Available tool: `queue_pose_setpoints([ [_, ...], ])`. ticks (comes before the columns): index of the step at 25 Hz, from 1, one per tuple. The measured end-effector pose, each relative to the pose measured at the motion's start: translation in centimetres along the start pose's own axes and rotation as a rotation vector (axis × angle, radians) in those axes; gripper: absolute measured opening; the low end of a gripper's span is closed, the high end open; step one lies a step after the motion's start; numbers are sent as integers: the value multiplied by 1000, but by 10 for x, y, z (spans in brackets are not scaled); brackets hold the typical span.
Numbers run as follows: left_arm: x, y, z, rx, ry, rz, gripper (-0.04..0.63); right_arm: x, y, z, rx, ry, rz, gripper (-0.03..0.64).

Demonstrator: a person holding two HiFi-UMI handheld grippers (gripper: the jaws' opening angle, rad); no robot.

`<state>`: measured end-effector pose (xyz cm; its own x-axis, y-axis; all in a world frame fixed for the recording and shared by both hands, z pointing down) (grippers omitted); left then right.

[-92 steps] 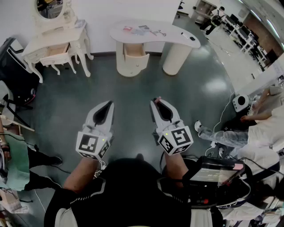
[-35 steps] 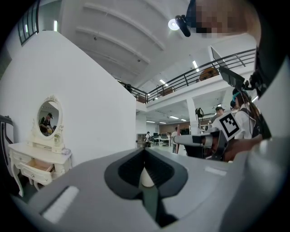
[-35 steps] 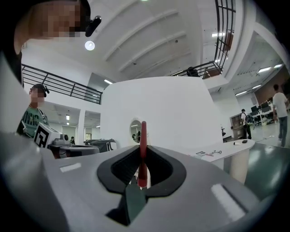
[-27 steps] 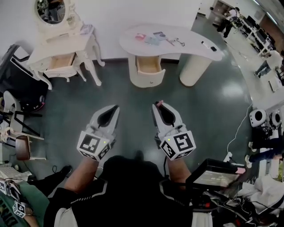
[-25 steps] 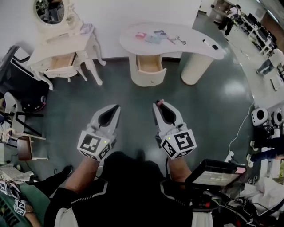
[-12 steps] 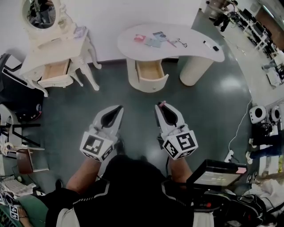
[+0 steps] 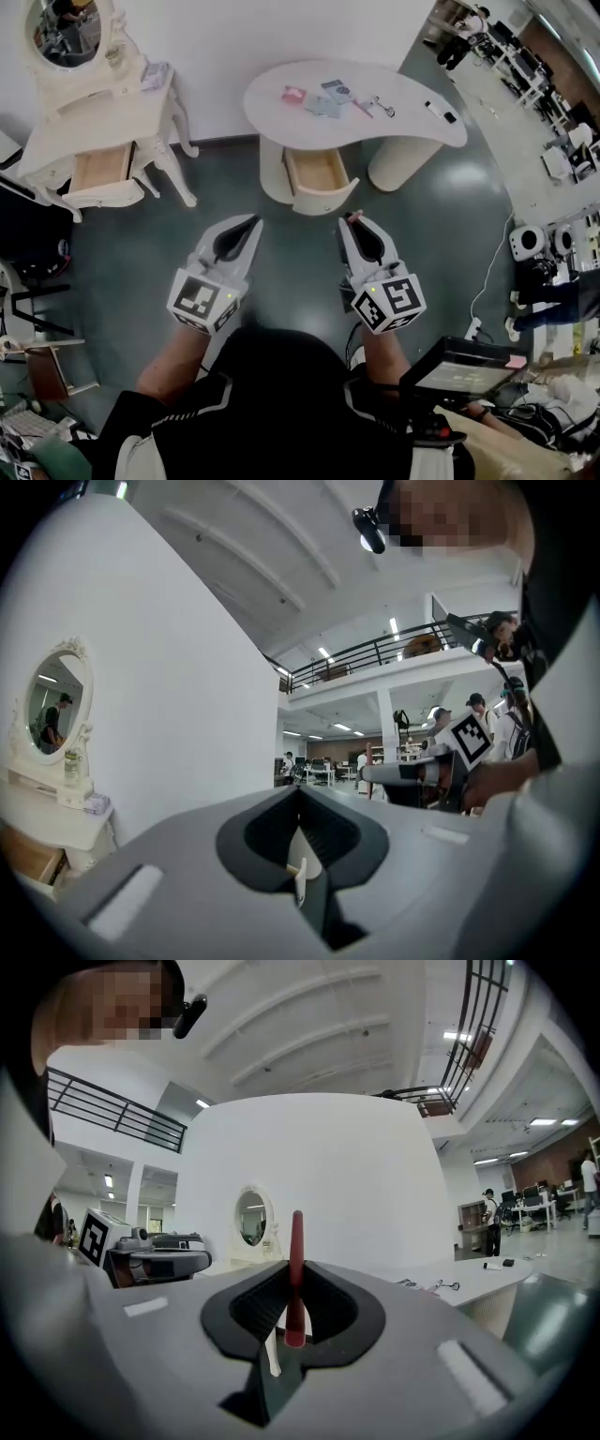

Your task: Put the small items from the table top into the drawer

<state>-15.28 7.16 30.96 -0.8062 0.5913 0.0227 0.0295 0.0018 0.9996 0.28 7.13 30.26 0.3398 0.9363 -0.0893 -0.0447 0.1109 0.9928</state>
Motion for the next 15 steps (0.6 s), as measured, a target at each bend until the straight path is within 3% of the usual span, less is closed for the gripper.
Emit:
queue_pose_setpoints([
  [6,-11,5,-49,18,64,3,0,-41,-4,-8,11,49,-4,48],
  [15,-49,19,-86,44,126,-13,0,-86,-3,4,0,71,-12,48],
])
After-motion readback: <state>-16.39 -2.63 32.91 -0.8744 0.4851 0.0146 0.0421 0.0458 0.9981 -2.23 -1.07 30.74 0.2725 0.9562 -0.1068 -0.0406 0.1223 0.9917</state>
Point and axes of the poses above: the fingertips, and each gripper's own axes: x backward along the fingers, z to its right, y out of its underside, the point moved 1 cm from there along x, backward along the fingers, and after that the axes turned 11 degrees about y, right-handed, at the moved point
